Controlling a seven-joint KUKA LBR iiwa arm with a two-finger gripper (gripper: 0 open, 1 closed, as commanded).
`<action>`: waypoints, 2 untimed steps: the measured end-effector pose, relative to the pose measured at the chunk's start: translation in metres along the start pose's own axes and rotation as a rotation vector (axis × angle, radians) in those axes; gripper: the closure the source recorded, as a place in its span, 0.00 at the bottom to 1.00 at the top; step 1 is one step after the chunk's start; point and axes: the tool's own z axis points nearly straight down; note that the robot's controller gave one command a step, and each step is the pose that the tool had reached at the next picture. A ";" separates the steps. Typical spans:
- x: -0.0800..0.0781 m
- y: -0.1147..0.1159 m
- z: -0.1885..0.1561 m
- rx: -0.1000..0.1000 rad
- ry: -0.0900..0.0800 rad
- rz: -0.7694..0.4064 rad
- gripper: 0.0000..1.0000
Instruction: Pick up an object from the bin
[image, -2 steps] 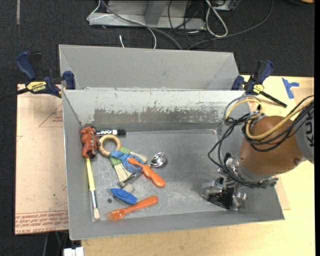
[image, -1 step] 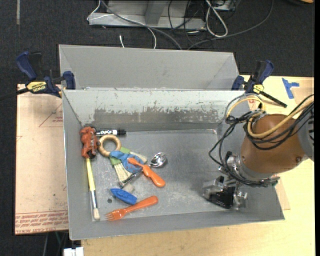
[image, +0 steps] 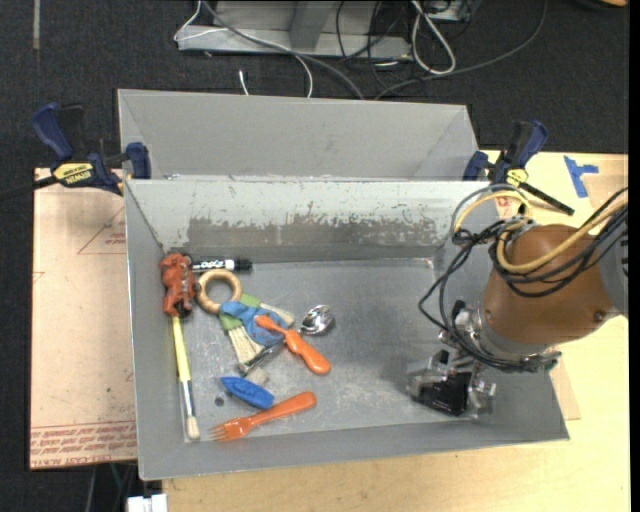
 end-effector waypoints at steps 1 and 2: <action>0.000 0.003 -0.030 -0.010 0.001 0.002 1.00; -0.002 0.002 -0.062 -0.005 -0.002 0.004 1.00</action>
Offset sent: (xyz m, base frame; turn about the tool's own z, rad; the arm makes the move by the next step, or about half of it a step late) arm -0.0027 0.0015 0.0629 0.0011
